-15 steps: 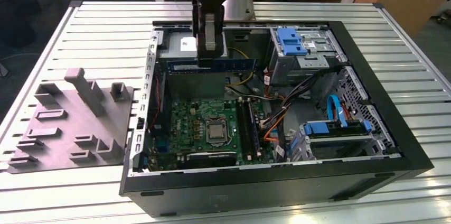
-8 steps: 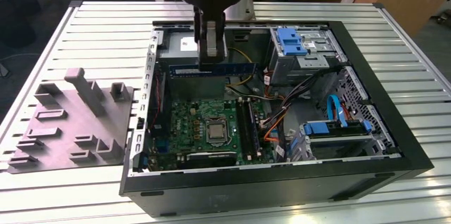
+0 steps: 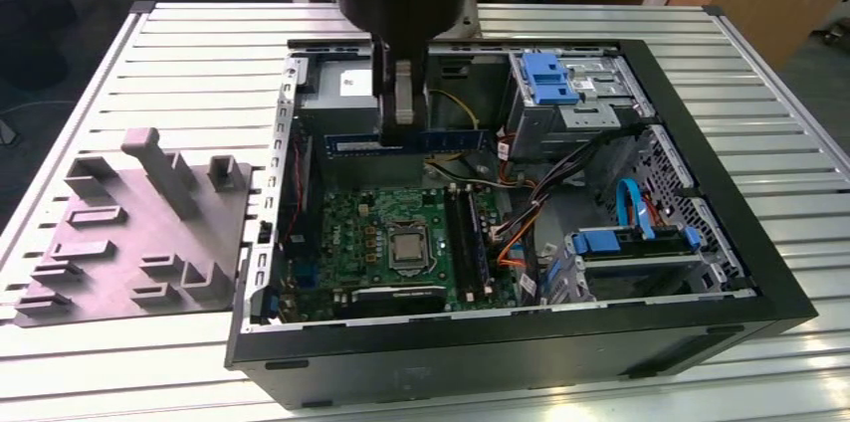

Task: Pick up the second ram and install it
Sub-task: 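Pick up the second ram and move it above second insertion slot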

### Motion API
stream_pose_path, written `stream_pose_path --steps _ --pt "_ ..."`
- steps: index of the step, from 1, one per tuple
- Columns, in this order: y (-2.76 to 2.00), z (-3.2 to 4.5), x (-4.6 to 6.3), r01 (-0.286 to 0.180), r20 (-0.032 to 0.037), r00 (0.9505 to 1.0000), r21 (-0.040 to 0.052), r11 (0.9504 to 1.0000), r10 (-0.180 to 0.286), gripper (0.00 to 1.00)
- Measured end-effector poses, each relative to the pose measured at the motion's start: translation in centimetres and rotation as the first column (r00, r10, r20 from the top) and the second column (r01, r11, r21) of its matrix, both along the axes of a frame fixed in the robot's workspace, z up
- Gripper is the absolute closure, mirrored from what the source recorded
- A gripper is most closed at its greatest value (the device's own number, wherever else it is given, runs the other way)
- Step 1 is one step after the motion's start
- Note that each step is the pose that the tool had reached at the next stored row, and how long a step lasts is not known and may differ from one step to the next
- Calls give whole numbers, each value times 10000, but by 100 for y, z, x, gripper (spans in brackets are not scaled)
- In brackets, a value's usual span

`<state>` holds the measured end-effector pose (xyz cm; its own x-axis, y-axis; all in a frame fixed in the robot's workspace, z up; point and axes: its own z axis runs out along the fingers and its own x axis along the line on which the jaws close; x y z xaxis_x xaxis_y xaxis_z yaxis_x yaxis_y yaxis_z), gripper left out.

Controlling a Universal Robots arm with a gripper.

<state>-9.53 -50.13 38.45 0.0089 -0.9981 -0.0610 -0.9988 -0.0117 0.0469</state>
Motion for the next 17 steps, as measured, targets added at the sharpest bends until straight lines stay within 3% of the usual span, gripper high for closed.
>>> stream_pose_path --steps 8,17 --pt "0 -146 33 -1 0 10000 3 10000 1 87" --pt "0 -277 148 -1 0 10000 13 10000 1 87"
